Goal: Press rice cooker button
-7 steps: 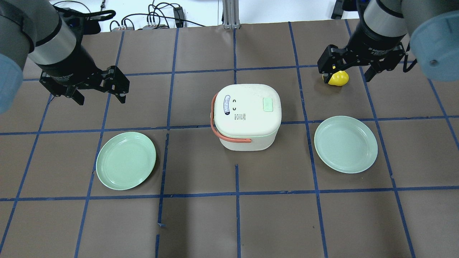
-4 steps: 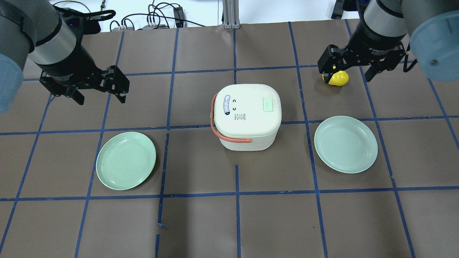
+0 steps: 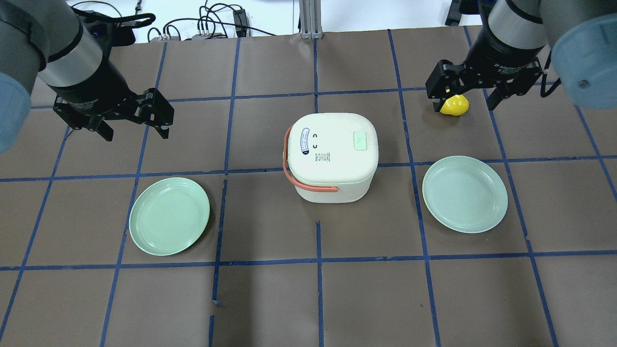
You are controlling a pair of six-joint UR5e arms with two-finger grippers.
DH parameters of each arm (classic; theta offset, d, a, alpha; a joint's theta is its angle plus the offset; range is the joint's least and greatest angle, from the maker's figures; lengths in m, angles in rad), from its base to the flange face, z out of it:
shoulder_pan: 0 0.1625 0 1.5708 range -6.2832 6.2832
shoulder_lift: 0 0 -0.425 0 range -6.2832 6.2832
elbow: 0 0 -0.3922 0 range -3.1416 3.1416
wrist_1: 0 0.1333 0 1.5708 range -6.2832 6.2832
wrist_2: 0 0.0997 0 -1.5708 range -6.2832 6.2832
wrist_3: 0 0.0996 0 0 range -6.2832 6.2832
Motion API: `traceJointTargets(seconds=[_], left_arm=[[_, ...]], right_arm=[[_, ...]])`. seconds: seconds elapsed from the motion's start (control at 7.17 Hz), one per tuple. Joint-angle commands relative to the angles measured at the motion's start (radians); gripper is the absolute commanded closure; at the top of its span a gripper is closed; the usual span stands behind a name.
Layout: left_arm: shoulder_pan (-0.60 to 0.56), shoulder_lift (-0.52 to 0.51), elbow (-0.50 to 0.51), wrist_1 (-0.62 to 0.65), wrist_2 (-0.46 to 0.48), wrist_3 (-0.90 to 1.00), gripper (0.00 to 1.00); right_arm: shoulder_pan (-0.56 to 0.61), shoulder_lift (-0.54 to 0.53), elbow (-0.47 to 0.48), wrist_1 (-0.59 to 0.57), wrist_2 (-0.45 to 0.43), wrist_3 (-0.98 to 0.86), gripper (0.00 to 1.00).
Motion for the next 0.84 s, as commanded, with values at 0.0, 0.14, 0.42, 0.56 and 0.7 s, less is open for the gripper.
traceJointTargets(seconds=[0.0, 0.14, 0.42, 0.56, 0.7], left_arm=[[0.000, 0.000, 0.000, 0.000, 0.000, 0.000, 0.00], [0.000, 0.000, 0.000, 0.000, 0.000, 0.000, 0.00], [0.000, 0.000, 0.000, 0.000, 0.000, 0.000, 0.00], [0.000, 0.000, 0.000, -0.002, 0.000, 0.000, 0.00], [0.000, 0.000, 0.000, -0.002, 0.000, 0.000, 0.00]], right_arm=[[0.000, 0.001, 0.001, -0.017, 0.092, -0.002, 0.97], [0.002, 0.003, 0.003, -0.022, 0.109, -0.002, 0.96], [0.002, 0.009, 0.018, -0.028, 0.242, -0.016, 0.96], [0.002, 0.026, 0.021, -0.040, 0.301, -0.031, 0.96], [0.002, 0.052, 0.021, -0.040, 0.351, -0.087, 0.96]])
